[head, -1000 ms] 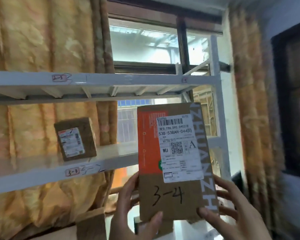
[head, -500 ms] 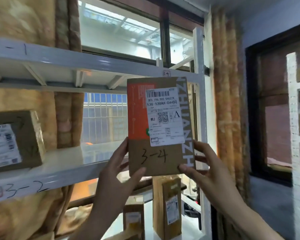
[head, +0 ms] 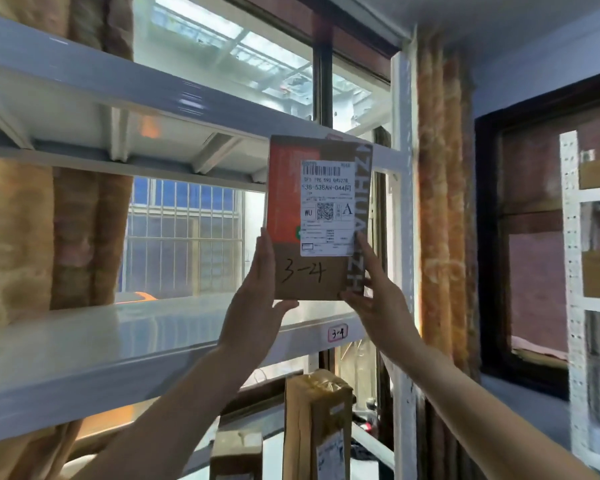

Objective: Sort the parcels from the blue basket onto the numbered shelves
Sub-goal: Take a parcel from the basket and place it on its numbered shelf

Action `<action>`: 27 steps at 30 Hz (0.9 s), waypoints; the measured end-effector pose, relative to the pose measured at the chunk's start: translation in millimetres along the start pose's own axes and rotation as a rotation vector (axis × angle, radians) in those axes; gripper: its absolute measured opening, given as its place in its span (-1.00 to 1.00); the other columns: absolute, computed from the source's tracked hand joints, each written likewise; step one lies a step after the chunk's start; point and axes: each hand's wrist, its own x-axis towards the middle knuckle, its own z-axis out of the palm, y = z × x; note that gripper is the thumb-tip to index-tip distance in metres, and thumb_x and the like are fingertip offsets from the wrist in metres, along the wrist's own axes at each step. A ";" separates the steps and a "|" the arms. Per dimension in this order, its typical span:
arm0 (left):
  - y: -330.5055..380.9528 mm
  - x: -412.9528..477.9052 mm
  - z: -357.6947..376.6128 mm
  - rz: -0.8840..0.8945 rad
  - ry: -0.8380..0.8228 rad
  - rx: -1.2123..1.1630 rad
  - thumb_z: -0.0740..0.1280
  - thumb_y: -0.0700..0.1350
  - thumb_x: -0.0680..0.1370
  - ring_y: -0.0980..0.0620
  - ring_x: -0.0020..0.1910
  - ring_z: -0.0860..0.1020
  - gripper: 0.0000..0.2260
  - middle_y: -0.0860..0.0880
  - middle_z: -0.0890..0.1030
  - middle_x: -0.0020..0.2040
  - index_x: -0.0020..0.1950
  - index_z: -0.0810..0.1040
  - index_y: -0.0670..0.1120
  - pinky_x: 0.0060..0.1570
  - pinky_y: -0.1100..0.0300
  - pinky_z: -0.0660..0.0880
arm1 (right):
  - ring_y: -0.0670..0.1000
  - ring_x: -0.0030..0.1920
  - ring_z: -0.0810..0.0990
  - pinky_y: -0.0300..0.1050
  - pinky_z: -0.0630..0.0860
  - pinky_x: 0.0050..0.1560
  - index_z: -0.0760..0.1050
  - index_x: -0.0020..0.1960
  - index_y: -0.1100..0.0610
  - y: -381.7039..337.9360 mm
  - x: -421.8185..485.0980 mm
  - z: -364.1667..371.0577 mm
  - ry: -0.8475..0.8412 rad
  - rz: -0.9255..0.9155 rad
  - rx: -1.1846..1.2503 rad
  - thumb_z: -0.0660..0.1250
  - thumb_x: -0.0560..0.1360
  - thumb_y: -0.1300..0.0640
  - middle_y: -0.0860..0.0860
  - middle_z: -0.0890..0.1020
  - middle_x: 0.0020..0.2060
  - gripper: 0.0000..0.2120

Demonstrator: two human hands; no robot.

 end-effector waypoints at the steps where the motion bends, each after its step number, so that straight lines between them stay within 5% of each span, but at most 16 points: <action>1: -6.7 5.0 5.6 0.009 -0.019 0.030 0.42 -0.21 0.47 0.00 0.38 0.41 0.02 0.05 0.07 0.56 0.43 -0.43 0.14 0.28 0.08 0.42 | -0.23 0.23 0.50 -0.26 0.54 0.15 -0.11 0.48 -0.26 7.9 5.5 0.6 -0.027 -0.003 0.020 0.32 0.51 0.35 -0.15 0.39 0.35 -0.13; 4: -21.5 20.0 25.7 0.015 -0.061 0.133 0.40 -0.17 0.49 0.03 0.27 0.52 -0.02 0.00 0.24 0.51 0.48 -0.41 0.03 0.19 0.13 0.49 | -0.49 0.04 0.47 -0.51 0.49 -0.09 0.05 0.40 -0.28 31.2 19.5 2.2 -0.112 0.017 0.171 0.19 0.57 0.37 -0.37 0.39 0.11 -0.32; 9: -41.1 44.8 69.6 0.000 -0.077 0.306 0.42 -0.24 0.47 -0.06 0.27 0.50 -0.05 -0.05 0.29 0.49 0.54 -0.27 -0.05 0.10 0.06 0.54 | -0.29 0.13 0.44 -0.64 0.38 -0.11 0.21 0.24 -0.25 76.1 42.6 10.9 -0.064 0.098 0.273 0.15 0.62 0.23 -0.42 0.37 0.04 -0.61; 14: -53.6 56.8 101.9 -0.061 -0.124 0.267 0.35 -0.36 0.46 -0.06 0.29 0.47 -0.06 -0.03 0.23 0.49 0.53 -0.31 -0.04 0.13 0.07 0.52 | -0.38 0.12 0.46 -0.57 0.44 -0.03 0.02 0.48 -0.17 119.1 58.6 16.3 -0.165 0.071 0.125 0.24 0.53 0.40 -0.27 0.39 0.18 -0.25; 17: -63.3 53.3 114.9 -0.097 -0.138 0.237 0.30 -0.38 0.48 -0.07 0.35 0.43 -0.05 -0.01 0.09 0.55 0.50 -0.41 0.00 0.18 0.11 0.49 | -0.10 0.28 0.46 -0.19 0.53 0.22 -0.08 0.45 -0.29 143.0 67.9 24.6 -0.226 0.044 0.076 0.32 0.49 0.36 -0.16 0.35 0.29 -0.14; 20: -67.7 45.7 118.7 -0.133 -0.143 0.192 0.24 -0.36 0.50 -0.03 0.32 0.45 -0.02 0.02 0.01 0.57 0.40 -0.56 0.12 0.11 0.23 0.46 | -0.11 0.21 0.47 -0.01 0.51 0.26 -0.09 0.41 -0.40 157.9 70.5 34.7 -0.260 0.028 0.096 0.29 0.51 0.34 -0.13 0.39 0.29 -0.14; 27: -70.7 42.8 119.2 -0.138 -0.164 0.199 0.27 -0.26 0.55 0.05 0.39 0.39 -0.04 0.09 0.09 0.55 0.35 -0.53 0.29 0.32 0.13 0.38 | -0.10 0.08 0.57 -0.15 0.54 0.08 -0.21 0.36 -0.47 185.6 66.9 46.5 -0.246 -0.021 0.032 0.16 0.61 0.19 -0.02 0.45 0.36 -0.27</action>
